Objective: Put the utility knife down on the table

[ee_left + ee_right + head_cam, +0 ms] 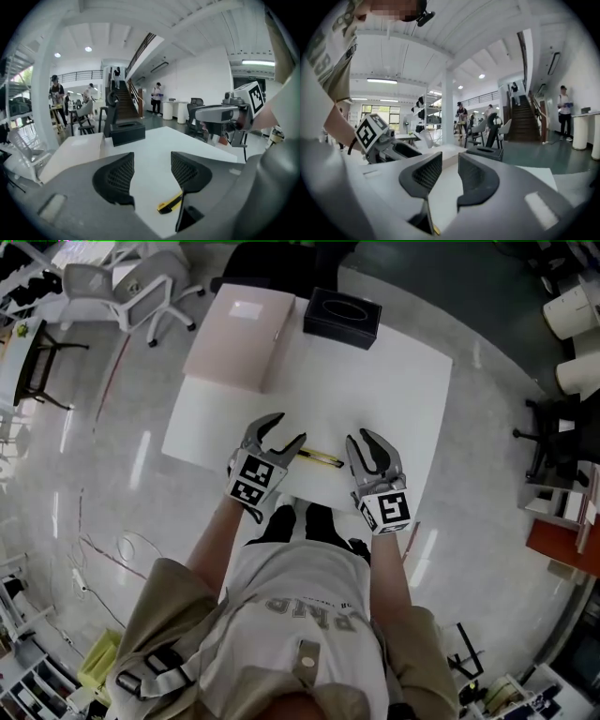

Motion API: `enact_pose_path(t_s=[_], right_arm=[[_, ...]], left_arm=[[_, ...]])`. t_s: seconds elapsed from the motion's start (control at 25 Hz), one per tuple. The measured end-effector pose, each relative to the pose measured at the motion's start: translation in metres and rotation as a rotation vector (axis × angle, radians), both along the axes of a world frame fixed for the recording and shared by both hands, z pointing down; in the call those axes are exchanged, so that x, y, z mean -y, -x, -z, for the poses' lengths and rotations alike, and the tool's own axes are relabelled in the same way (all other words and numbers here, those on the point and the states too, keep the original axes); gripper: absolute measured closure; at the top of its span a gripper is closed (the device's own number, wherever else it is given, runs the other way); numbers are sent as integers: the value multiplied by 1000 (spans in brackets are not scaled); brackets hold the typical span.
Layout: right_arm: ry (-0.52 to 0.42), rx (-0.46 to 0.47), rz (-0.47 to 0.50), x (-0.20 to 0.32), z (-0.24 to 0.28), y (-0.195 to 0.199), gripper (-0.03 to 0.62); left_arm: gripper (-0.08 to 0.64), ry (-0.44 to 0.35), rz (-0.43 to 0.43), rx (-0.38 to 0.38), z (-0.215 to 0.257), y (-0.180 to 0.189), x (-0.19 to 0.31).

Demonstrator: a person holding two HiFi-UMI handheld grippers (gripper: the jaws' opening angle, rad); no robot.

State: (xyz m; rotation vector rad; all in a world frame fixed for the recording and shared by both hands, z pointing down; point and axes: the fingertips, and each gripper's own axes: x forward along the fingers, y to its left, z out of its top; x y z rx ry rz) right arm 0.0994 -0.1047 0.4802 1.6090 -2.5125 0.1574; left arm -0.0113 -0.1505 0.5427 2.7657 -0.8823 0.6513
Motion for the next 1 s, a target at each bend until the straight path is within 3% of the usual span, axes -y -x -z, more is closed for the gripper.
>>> enact_pose_path(t_s=[0.2, 0.36, 0.48, 0.68, 1.0], right_arm=[[-142, 20, -113, -6, 46, -8, 486], [-182, -59, -138, -14, 63, -7, 538], [-196, -87, -142, -20, 69, -8, 538], [-217, -128, -190, -30, 82, -15, 591], [-252, -124, -207, -35, 99, -19, 591]], left_arm=[[325, -100, 33, -99, 46, -2, -5], [346, -228, 57, -84, 71, 0, -10], [376, -306, 93, -75, 83, 4, -11], [460, -338, 145, -114, 98, 10, -15], [548, -453, 247, -191, 132, 23, -15]])
